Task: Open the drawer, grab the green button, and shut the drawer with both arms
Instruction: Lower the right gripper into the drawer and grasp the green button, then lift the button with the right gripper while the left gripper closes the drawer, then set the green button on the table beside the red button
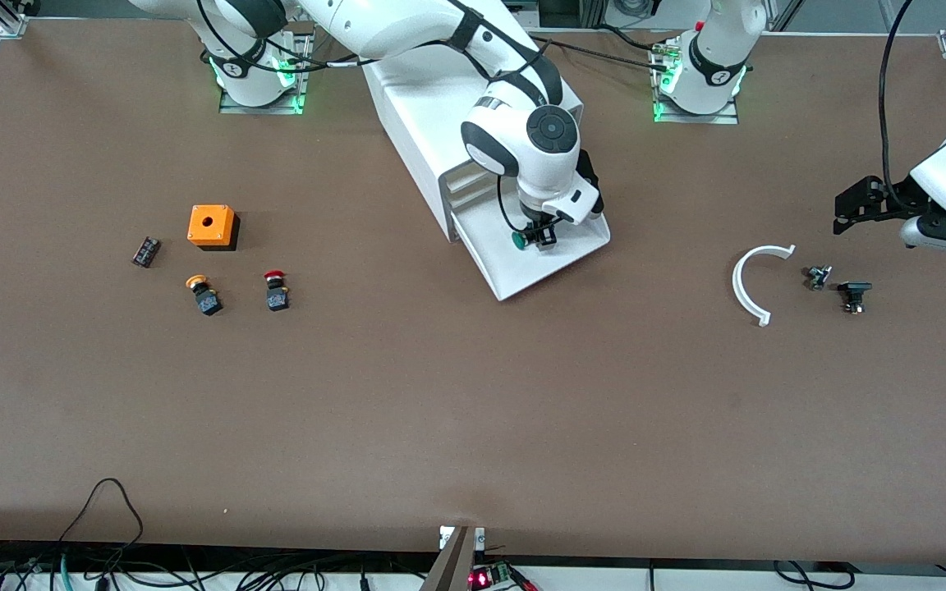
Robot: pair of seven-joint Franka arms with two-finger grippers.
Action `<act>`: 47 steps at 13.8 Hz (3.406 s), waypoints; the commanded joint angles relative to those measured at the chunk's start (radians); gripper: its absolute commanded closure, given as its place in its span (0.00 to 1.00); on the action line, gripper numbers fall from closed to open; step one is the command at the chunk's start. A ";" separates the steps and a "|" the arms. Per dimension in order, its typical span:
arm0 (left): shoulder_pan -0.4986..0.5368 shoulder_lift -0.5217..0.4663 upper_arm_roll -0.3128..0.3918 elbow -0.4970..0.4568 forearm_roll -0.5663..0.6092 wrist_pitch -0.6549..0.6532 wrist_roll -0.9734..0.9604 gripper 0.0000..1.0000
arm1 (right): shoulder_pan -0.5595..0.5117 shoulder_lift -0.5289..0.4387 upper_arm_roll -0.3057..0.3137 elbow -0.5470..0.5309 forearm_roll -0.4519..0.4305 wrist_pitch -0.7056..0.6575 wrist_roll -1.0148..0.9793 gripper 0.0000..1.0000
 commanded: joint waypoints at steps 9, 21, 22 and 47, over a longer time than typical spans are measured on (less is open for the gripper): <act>-0.015 0.089 -0.047 -0.058 0.016 0.144 -0.205 0.00 | -0.013 -0.031 0.032 0.037 -0.023 -0.001 -0.002 0.75; -0.288 0.468 -0.097 -0.170 0.011 0.583 -0.919 0.00 | -0.462 -0.324 0.012 -0.193 0.214 -0.009 0.283 0.74; -0.315 0.474 -0.097 -0.190 0.011 0.605 -0.993 0.00 | -0.502 -0.366 -0.008 -0.274 0.217 -0.011 0.366 0.73; -0.090 0.241 -0.345 -0.301 0.028 0.657 -0.858 0.00 | -0.562 -0.579 -0.057 -0.915 0.030 0.336 1.396 0.00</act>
